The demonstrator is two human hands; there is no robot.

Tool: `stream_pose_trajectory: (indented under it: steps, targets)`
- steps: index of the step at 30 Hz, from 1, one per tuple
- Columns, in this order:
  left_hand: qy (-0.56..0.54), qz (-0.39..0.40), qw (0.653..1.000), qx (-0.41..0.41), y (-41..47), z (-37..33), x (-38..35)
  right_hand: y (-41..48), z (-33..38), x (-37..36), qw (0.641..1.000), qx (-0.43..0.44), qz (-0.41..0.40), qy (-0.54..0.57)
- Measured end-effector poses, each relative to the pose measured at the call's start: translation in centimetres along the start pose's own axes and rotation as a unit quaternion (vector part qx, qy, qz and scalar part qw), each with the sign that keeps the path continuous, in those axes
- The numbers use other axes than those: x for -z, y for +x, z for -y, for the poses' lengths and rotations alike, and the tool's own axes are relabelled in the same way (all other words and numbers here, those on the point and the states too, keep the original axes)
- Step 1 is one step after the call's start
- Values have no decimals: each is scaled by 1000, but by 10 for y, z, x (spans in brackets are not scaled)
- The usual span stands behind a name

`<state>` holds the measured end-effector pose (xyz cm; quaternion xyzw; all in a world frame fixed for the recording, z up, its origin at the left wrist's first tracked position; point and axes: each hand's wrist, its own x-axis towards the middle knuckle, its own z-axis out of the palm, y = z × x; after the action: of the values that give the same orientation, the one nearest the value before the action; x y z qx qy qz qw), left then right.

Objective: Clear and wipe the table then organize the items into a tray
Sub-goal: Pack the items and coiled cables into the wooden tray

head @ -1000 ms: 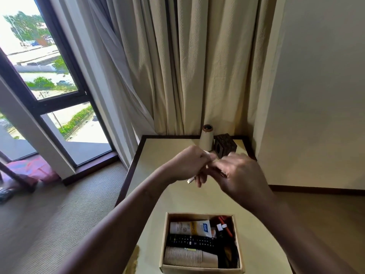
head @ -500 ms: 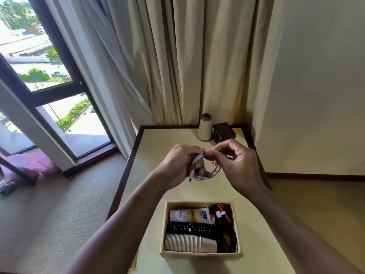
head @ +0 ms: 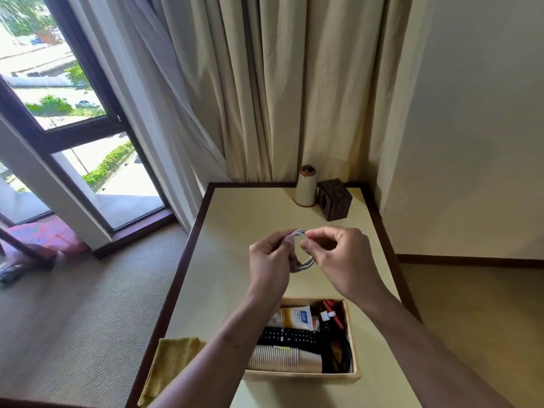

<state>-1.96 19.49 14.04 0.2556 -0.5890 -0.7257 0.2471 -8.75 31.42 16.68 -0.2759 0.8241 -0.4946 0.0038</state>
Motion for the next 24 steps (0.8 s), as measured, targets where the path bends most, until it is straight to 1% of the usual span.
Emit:
stream_pose_trajectory:
  steps: [2, 4, 7, 8, 11, 14, 16, 18, 20, 22, 24]
  targets:
    - [-27, 23, 999, 23, 1, 0, 4, -1, -2, 5, 997, -37, 45, 40]
    - [-39, 50, 997, 40, 2, -2, 7, -4, -2, 7, 997, -35, 57, 28]
    - [-25, 80, 995, 55, 8, -6, 9, -8, 0, 7, 999, 20, 17, -38]
    - [-14, 85, 995, 54, 9, -7, 10, -9, 0, 7, 999, 27, 4, -42]
    - [27, 102, 994, 37, 7, -11, 9, -4, 2, 12, 999, -19, -3, 28]
    - [40, 111, 992, 38, 5, -14, 7, 1, 2, 16, 997, -50, -1, 52]
    - [48, 116, 991, 47, 3, -16, 6, 2, 3, 16, 997, -49, -21, 57]
    - [30, 122, 990, 64, 3, -17, 6, 2, 3, 15, 998, -25, -39, 53]
    - [-16, 131, 988, 86, 5, -19, 6, -1, 2, 12, 999, 9, -32, 36]
    - [-49, 143, 982, 111, 8, -21, 7, -5, -4, 8, 997, 60, -26, -29]
    - [-55, 174, 974, 132, 10, -25, 11, -7, -12, 6, 990, 104, -44, -88]
